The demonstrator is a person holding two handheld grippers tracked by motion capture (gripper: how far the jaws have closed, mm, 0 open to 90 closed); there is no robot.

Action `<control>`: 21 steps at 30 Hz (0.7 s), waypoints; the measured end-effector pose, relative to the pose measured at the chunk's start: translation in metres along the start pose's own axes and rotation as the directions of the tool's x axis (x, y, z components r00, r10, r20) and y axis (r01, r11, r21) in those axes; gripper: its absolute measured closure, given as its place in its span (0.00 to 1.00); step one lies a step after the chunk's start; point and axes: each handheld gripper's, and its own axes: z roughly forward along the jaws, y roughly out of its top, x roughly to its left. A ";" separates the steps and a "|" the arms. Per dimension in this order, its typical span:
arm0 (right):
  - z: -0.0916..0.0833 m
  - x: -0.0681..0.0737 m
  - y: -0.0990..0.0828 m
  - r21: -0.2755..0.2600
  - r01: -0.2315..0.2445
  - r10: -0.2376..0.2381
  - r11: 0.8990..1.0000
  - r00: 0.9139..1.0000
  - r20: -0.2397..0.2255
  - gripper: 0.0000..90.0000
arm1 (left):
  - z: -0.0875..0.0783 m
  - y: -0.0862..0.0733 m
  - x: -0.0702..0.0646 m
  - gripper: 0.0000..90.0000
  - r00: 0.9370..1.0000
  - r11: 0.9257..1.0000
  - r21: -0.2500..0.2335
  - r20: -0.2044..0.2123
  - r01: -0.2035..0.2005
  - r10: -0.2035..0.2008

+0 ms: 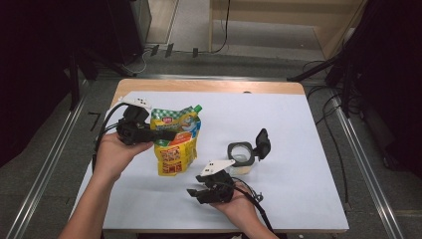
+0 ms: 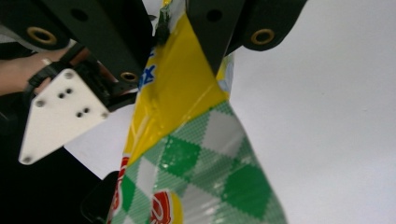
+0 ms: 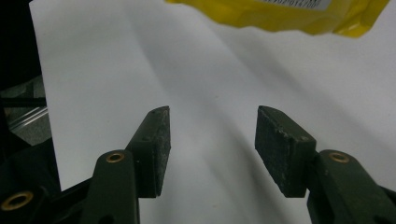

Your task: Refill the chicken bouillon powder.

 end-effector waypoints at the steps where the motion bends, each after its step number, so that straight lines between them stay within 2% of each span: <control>1: 0.001 -0.001 0.000 0.000 0.004 -0.004 1.000 1.000 0.001 0.52 | 0.001 0.000 -0.002 1.00 1.000 1.000 0.003 0.005 -0.002 0.002; 7: 0.006 -0.005 0.000 -0.009 -0.008 0.008 1.000 1.000 0.020 0.53 | 0.006 0.000 -0.017 1.00 0.999 1.000 0.019 0.036 -0.014 0.013; 16: 0.007 -0.020 -0.003 -0.040 -0.079 0.081 0.996 0.995 0.054 0.55 | 0.006 0.001 -0.036 1.00 0.997 0.999 0.038 0.071 -0.030 0.027; 21: 0.003 -0.023 -0.004 -0.085 -0.063 0.071 0.994 0.994 0.086 0.55 | 0.004 0.002 -0.042 1.00 0.994 0.999 0.033 0.104 -0.021 0.018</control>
